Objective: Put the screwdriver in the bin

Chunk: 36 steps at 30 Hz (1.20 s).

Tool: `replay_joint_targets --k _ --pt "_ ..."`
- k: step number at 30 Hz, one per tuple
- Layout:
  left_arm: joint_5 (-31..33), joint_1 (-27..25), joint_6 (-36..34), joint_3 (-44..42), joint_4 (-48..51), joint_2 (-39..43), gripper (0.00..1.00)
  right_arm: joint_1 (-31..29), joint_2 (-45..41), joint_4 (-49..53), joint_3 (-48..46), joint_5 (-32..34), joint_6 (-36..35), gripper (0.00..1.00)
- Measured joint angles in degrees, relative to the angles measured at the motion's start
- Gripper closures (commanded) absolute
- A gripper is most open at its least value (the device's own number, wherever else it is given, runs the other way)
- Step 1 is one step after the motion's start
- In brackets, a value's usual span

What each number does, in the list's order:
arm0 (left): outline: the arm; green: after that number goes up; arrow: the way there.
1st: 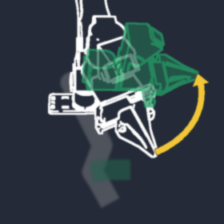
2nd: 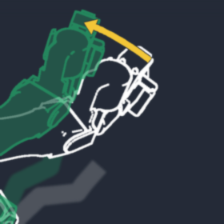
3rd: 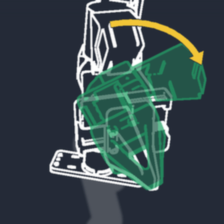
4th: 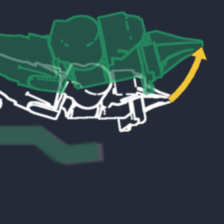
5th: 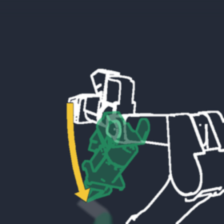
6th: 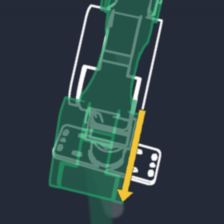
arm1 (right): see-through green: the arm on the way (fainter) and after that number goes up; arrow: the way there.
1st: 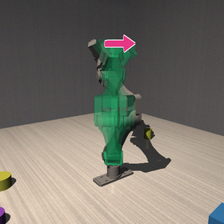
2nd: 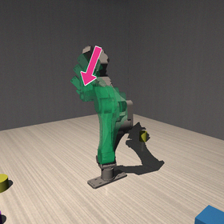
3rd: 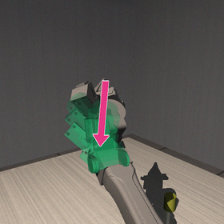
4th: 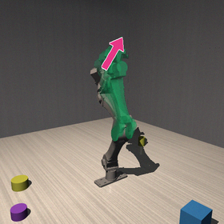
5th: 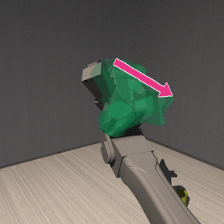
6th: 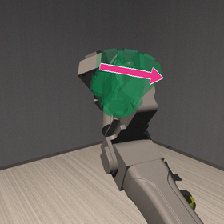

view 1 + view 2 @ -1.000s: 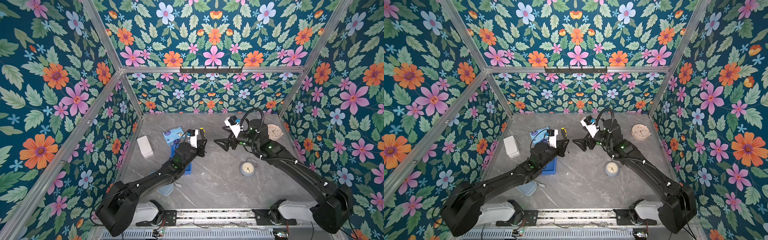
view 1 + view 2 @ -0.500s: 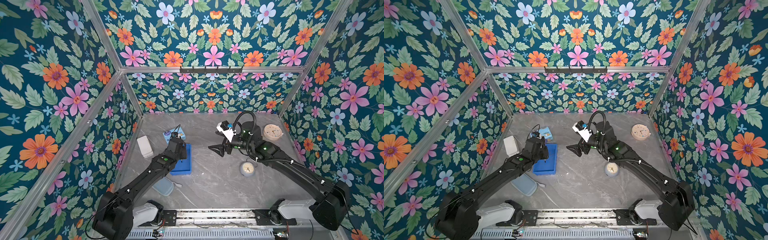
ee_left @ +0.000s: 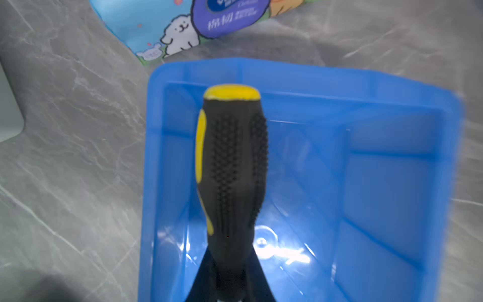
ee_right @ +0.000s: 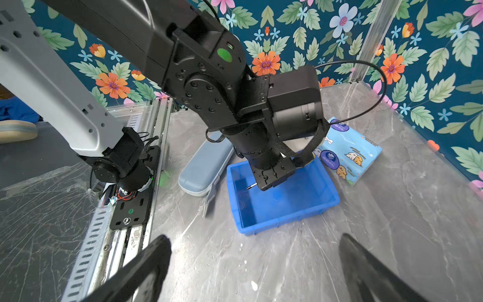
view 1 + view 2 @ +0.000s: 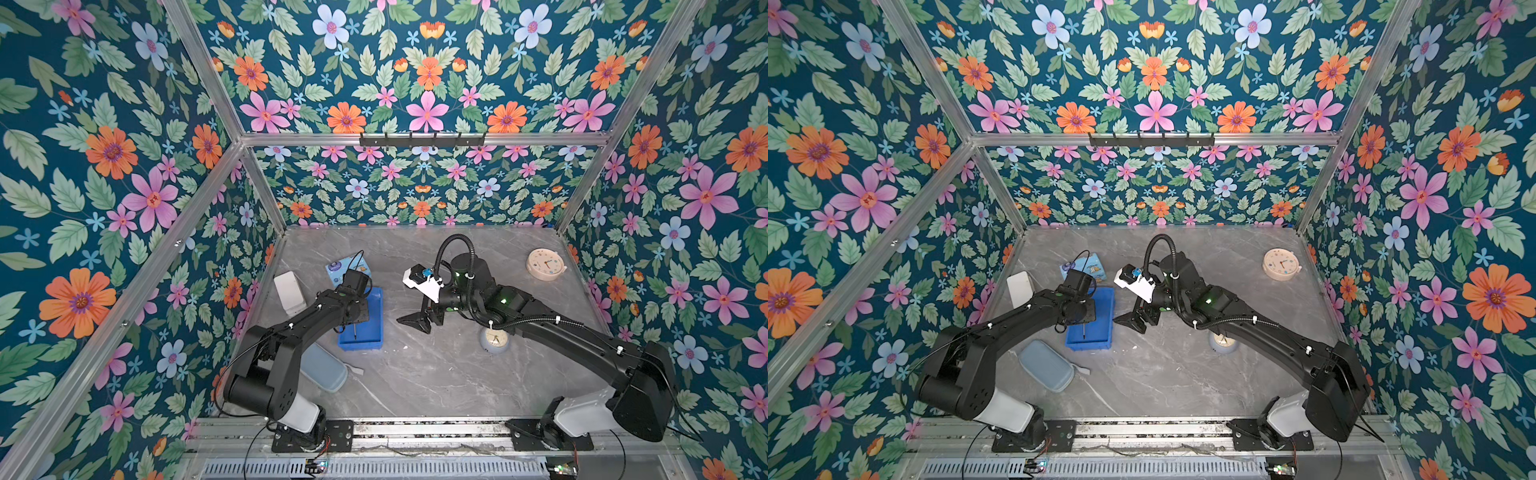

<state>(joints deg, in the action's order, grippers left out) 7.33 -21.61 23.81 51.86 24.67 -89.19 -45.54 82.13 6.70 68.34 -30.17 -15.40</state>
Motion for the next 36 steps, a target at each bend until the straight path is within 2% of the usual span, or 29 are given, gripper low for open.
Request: replay_joint_targets --k 13,19,26,31,36 --pt "0.11 0.33 -2.95 2.95 4.09 -6.45 1.00 -0.20 1.88 -0.02 0.17 0.37 0.02 0.01" --pt "3.28 0.35 -3.37 4.52 6.03 -6.51 0.76 -0.17 1.90 -0.04 -0.39 0.39 0.09 0.01" --pt "3.76 0.33 -3.13 6.08 7.93 -3.56 0.61 -0.17 1.60 -0.02 -0.68 0.85 0.07 0.01" --pt "4.66 0.33 -2.99 6.62 9.55 0.48 0.52 -0.20 1.60 -0.04 -0.68 1.53 0.11 0.01" --pt "5.35 0.33 -2.71 6.45 8.74 6.12 0.39 0.13 0.52 -1.16 -2.56 3.02 0.63 0.01"
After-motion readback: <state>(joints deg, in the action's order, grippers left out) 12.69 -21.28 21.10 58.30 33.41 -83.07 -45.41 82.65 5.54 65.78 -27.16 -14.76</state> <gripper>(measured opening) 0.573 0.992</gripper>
